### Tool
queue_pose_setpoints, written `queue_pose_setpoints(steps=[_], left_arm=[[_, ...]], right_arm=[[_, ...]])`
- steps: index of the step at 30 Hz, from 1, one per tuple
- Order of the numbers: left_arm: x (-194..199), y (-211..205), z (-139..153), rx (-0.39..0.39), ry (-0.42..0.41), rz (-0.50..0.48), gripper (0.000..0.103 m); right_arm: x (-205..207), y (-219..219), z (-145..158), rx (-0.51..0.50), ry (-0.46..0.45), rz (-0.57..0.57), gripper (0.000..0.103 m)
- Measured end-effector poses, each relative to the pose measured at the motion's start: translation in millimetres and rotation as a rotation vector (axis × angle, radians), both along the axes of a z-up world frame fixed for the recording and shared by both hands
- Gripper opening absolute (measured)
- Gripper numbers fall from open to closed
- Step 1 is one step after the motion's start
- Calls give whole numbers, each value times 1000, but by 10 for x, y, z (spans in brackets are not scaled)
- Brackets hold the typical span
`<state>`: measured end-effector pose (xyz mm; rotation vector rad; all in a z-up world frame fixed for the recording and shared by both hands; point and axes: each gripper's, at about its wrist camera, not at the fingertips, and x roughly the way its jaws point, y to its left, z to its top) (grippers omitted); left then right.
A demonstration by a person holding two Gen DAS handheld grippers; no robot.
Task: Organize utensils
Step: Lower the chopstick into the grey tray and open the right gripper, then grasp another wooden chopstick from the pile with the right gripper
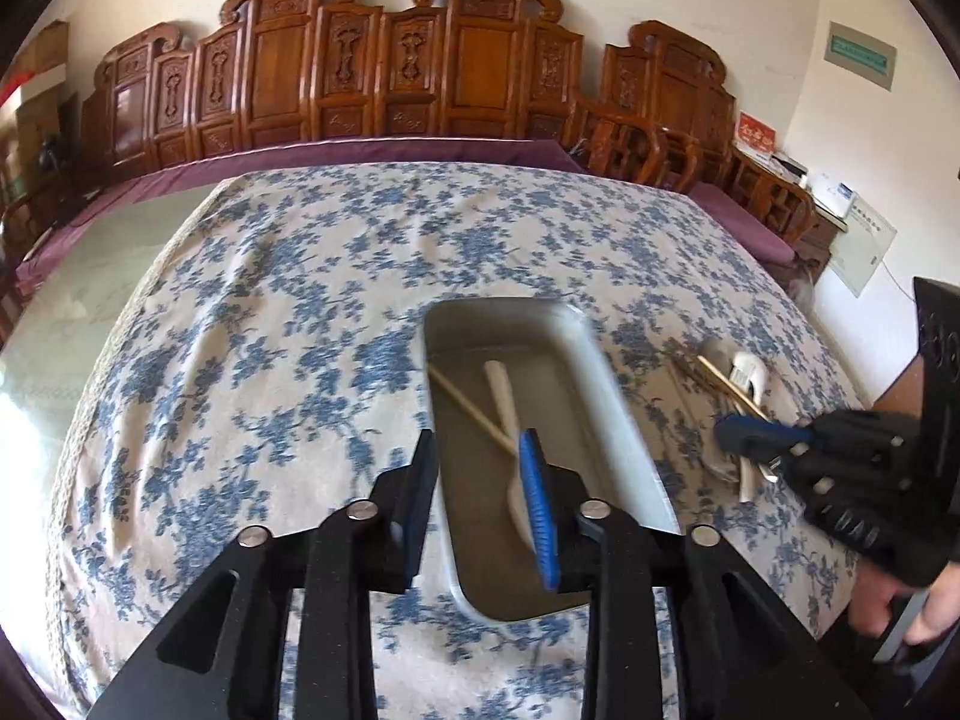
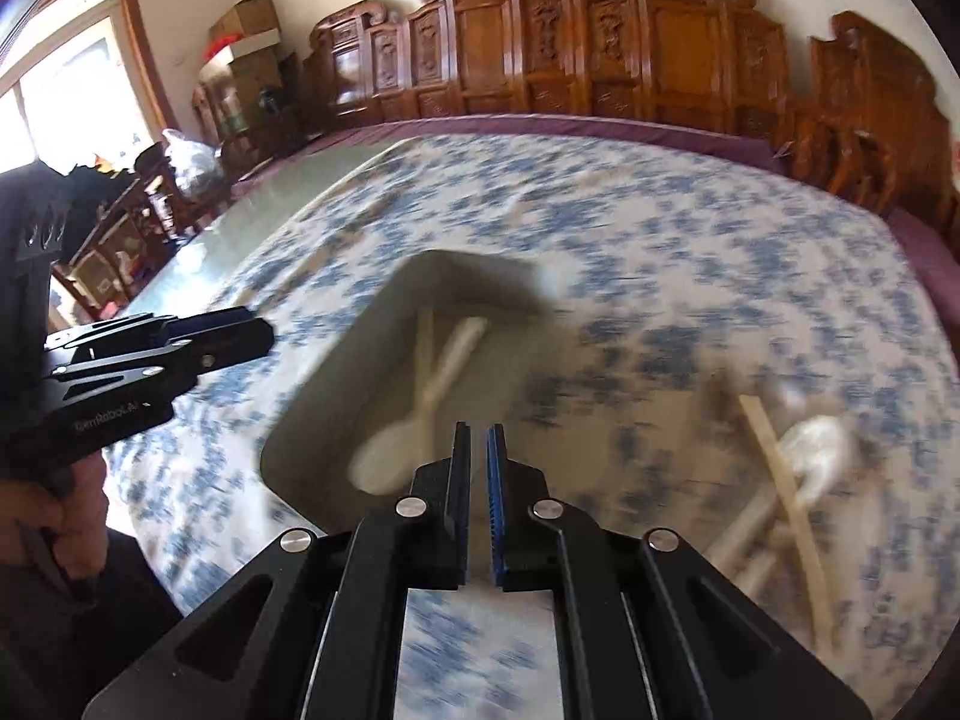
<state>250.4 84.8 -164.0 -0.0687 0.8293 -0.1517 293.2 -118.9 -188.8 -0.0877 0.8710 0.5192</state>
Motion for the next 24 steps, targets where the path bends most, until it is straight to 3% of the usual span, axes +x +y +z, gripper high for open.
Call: queue_pose_setpoints(steps=[3, 6, 12, 24], left_arm=[[4, -137, -14, 0, 2, -24, 32], [-12, -273, -35, 6, -1, -41, 44], [-68, -519, -61, -15, 7, -89, 44], [-167, -955, -154, 10, 15, -164, 44]], right_arm=[[-36, -379, -27, -54, -21, -41, 16], [-24, -733, -90, -94, -12, -93, 18], [14, -1253, -297, -144, 15, -155, 18], [195, -1557, -770, -196, 125, -171, 18]])
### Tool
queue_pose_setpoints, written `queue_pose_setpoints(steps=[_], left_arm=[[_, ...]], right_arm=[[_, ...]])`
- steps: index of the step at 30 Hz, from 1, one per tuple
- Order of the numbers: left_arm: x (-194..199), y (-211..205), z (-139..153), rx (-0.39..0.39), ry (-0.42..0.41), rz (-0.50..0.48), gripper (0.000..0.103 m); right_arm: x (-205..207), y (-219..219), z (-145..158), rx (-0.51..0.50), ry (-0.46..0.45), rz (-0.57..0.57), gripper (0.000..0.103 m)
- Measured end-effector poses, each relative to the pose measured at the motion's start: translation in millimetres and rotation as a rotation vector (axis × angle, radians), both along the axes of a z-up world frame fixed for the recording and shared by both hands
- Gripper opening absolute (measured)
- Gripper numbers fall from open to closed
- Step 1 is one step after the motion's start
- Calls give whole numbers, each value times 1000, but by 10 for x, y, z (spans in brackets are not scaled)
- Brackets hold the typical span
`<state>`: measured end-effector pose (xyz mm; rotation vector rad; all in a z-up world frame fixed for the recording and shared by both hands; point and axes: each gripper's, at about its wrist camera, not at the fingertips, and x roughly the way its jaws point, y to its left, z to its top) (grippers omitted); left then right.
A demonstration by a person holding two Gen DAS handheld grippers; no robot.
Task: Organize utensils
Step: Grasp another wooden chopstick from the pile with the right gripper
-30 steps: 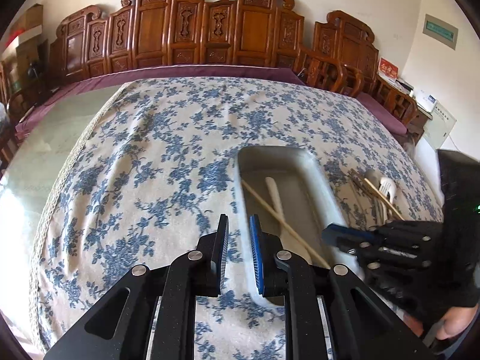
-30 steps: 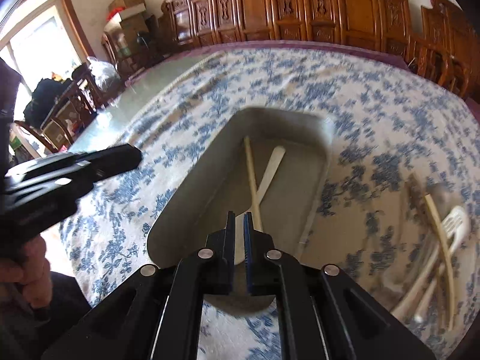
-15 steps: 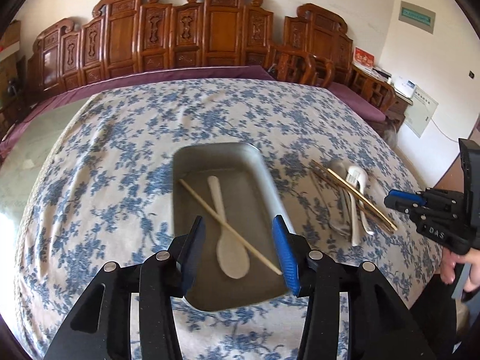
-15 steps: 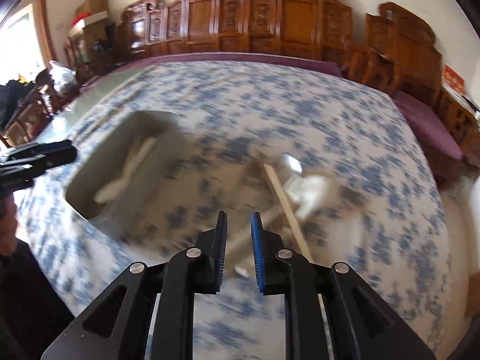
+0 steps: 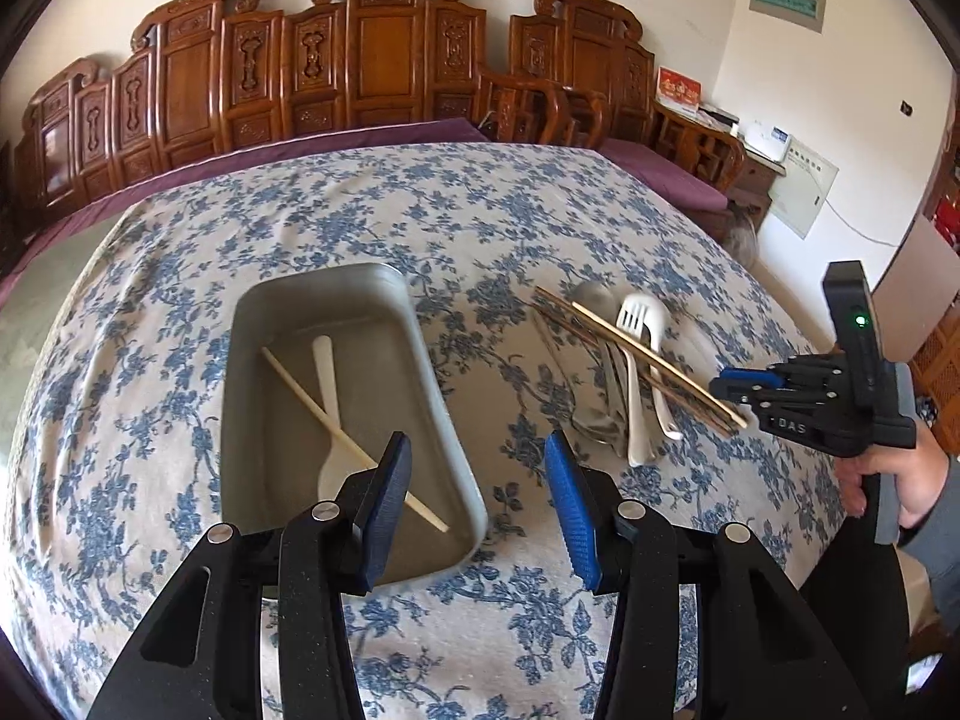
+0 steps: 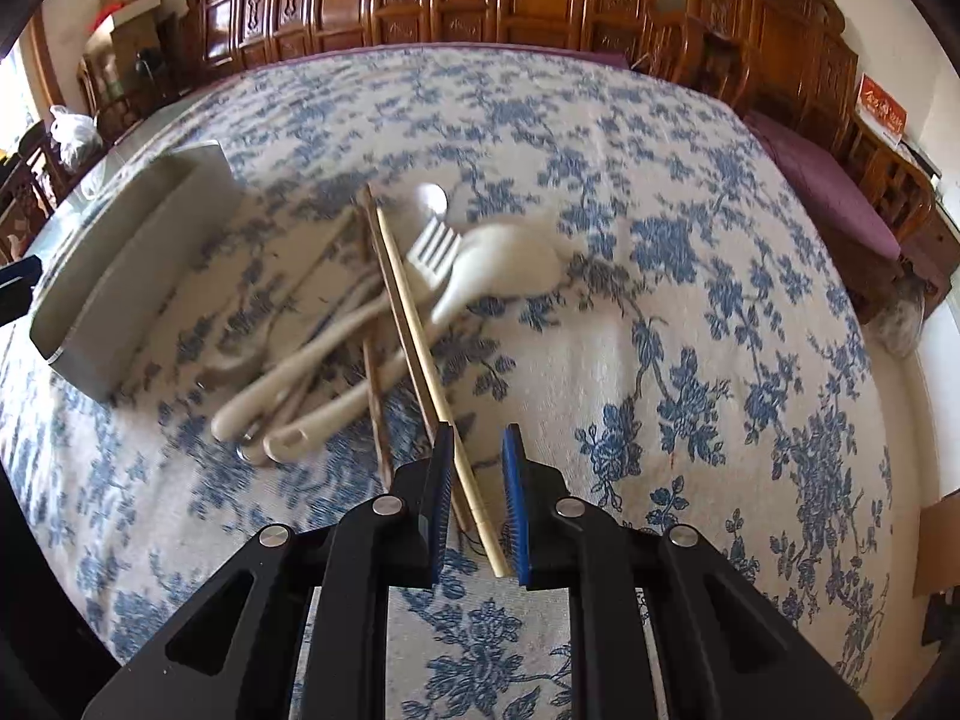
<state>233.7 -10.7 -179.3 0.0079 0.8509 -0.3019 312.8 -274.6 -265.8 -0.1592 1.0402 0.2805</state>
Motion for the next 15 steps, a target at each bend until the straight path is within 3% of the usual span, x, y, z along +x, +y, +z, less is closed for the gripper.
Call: queue_pose_setpoints(steps=[6, 10, 15], left_arm=[[-60, -42, -5, -2, -2, 0, 44], [-112, -76, 22, 0, -10, 4, 44], [-148, -163, 27, 16, -7, 1, 44]], right_arm=[[34, -9, -74, -23, 5, 11, 18], [-8, 10, -46, -22, 2, 50, 8], [-166, -36, 164, 32, -30, 86, 6]])
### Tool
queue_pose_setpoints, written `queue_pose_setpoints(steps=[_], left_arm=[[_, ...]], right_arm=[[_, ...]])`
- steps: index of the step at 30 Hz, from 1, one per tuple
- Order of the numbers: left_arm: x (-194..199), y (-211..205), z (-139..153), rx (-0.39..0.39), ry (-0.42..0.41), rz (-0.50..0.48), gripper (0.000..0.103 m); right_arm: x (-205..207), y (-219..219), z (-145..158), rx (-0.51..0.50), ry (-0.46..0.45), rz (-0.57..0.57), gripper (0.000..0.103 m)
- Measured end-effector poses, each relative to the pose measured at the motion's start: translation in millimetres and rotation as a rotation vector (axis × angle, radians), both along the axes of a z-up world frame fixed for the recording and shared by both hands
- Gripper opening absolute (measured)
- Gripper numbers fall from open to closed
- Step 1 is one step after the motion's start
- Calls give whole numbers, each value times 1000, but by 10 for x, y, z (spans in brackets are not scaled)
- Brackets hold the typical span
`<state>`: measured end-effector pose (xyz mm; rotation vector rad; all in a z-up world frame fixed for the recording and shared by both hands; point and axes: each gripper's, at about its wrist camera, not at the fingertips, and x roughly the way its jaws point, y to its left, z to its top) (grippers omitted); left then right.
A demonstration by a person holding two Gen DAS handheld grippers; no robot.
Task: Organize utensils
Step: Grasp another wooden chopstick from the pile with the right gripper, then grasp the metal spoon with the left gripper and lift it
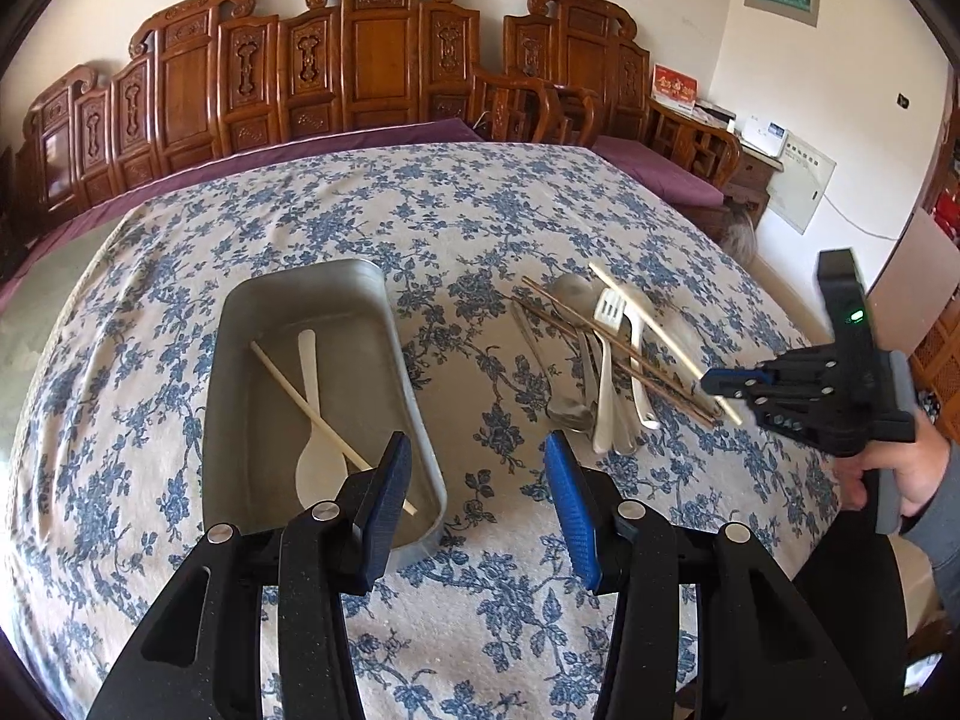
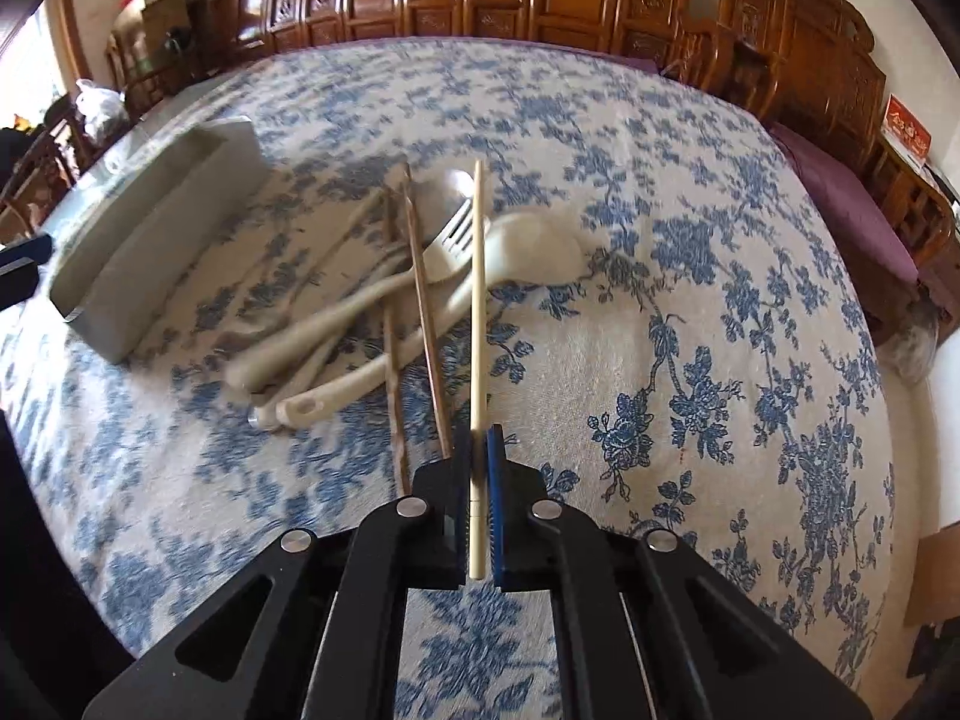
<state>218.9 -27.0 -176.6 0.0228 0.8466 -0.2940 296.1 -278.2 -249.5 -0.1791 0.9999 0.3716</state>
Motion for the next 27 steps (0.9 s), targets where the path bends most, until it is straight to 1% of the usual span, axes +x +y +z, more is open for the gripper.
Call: queue_pose_setpoints(steps=[3, 6, 9, 11, 15, 18, 23, 27], left_arm=[[-22, -70, 3, 3, 5, -4, 44], [-31, -155, -1, 0, 11, -12, 44], [-14, -235, -50, -30, 38, -16, 44], [25, -322, -104, -25, 55, -25, 44], [139, -459, -181, -7, 81, -34, 44], [244, -556, -235, 6, 99, -34, 44], [454, -745, -315, 26, 121, -39, 41], [656, -842, -442, 49, 153, -14, 38]], right_arm=[[-127, -49, 171, 27, -31, 8, 6], [-274, -113, 335, 53, -55, -6, 6], [-401, -177, 457, 72, -72, -21, 6], [-455, -215, 498, 86, -77, -31, 6], [-531, -314, 490, 112, -83, -53, 6], [-532, -359, 428, 110, -71, -56, 6], [-480, -469, 382, 138, -54, -78, 6], [-472, -493, 385, 141, -56, -80, 6]])
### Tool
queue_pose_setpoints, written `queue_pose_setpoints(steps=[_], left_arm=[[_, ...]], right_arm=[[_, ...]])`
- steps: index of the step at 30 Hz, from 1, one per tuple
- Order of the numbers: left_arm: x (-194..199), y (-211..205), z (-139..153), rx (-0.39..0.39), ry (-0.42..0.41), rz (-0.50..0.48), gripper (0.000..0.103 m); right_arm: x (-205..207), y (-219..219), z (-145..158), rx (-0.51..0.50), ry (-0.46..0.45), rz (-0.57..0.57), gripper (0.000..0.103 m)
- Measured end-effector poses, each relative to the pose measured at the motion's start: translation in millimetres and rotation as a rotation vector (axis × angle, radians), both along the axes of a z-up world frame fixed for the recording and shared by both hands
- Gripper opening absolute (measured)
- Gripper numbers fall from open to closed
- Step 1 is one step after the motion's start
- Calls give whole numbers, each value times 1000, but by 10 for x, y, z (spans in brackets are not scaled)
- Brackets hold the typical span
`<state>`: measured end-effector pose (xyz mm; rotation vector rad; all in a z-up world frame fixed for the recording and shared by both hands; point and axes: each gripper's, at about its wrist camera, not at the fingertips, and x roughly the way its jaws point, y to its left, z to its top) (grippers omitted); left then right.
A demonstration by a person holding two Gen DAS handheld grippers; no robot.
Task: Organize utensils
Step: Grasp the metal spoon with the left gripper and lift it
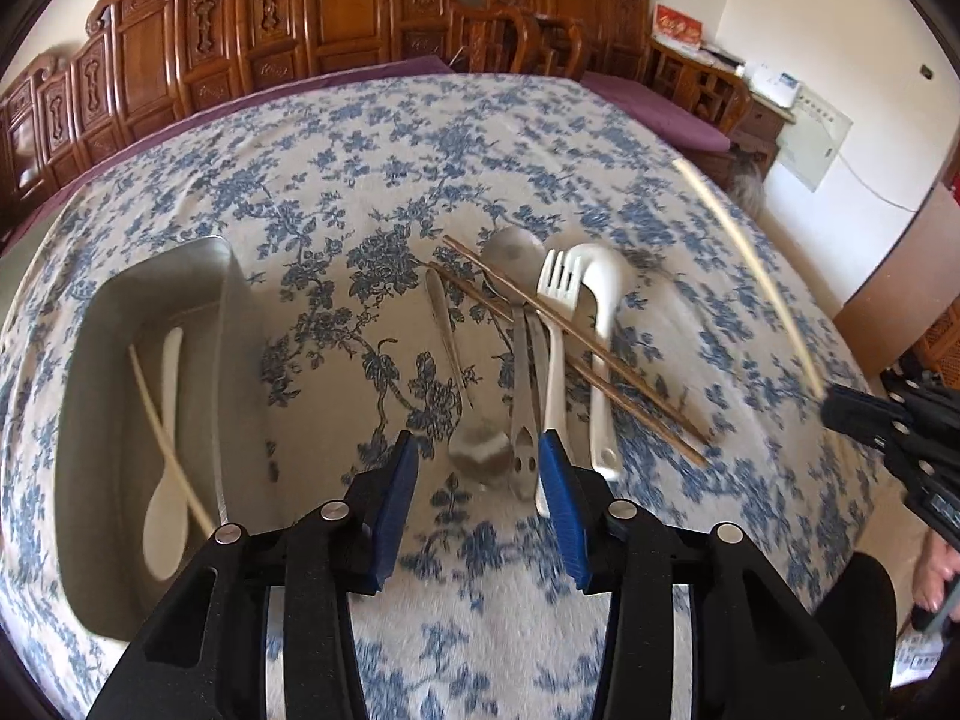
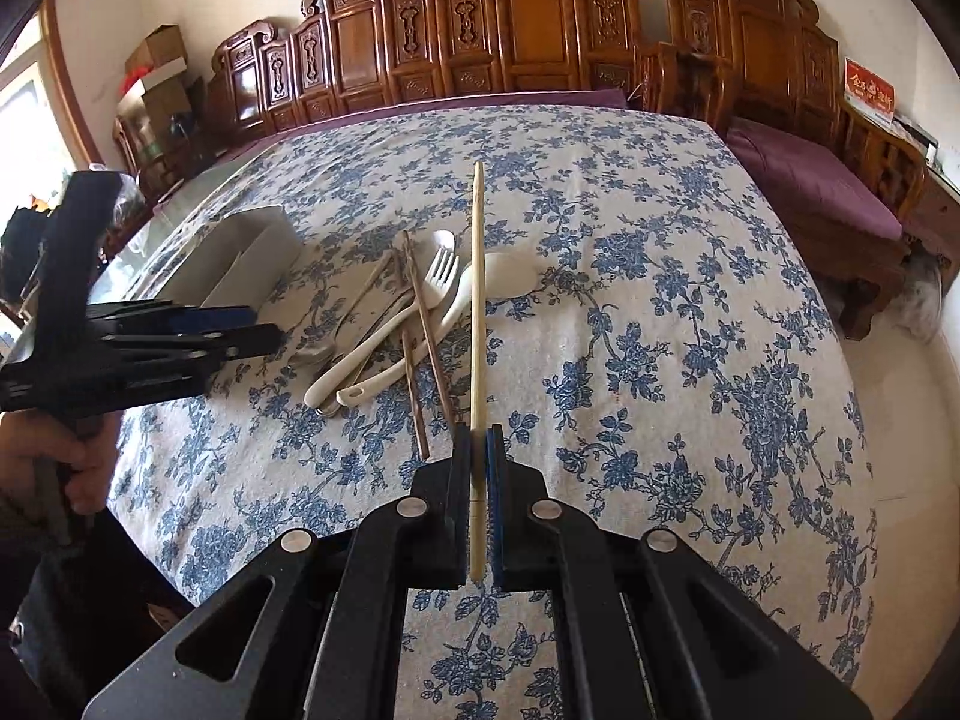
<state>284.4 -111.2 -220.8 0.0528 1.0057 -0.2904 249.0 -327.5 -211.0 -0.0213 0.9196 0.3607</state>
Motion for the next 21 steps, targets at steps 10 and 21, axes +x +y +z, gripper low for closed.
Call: queue_pose_setpoints(steps=[10, 21], left_arm=[[424, -93, -350, 45, 117, 30, 23], [603, -268, -338, 145, 117, 13, 7]], right_arm=[[2, -33, 45, 18, -7, -4, 6], [4, -17, 39, 24, 0, 1, 6]])
